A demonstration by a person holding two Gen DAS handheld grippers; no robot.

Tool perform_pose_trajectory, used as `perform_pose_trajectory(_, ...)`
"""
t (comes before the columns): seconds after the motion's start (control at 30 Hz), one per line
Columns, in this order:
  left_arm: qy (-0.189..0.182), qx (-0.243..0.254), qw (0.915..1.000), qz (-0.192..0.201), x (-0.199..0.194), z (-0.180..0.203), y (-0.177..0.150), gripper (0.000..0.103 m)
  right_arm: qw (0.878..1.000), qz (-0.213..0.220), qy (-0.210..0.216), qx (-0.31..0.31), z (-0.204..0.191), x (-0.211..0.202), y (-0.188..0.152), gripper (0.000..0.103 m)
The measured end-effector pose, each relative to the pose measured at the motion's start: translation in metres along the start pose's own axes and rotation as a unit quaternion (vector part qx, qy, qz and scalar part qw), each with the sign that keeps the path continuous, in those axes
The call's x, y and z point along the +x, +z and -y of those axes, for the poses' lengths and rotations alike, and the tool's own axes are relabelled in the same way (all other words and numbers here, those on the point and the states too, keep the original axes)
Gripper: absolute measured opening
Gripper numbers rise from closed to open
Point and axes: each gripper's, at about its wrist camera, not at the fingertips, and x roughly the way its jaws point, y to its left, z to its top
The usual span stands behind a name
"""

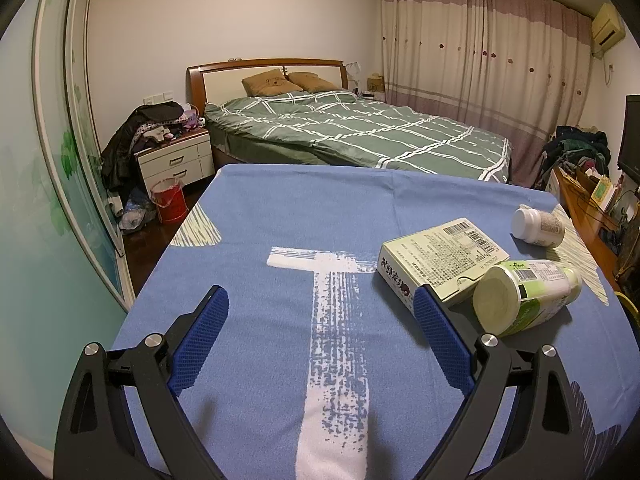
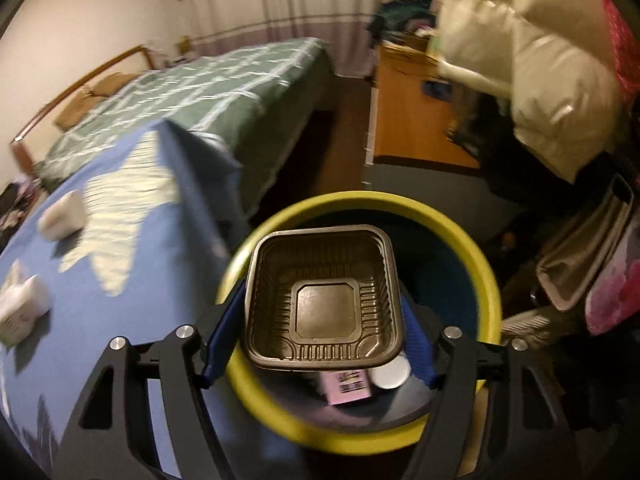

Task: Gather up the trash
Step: 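Carry the brown tray over the bin and open the right gripper, then grasp the green-labelled milk bottle with the left gripper and lift it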

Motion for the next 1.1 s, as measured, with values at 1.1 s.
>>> perform_pose_trajectory(1.1, -0.228, 0.126, 0.9620, -0.082, 0.007, 0.130, -0.012, 0.092, 1.000, 0.021, 0.012, -0.012, -0.026, 0.001, 0.001, 0.073)
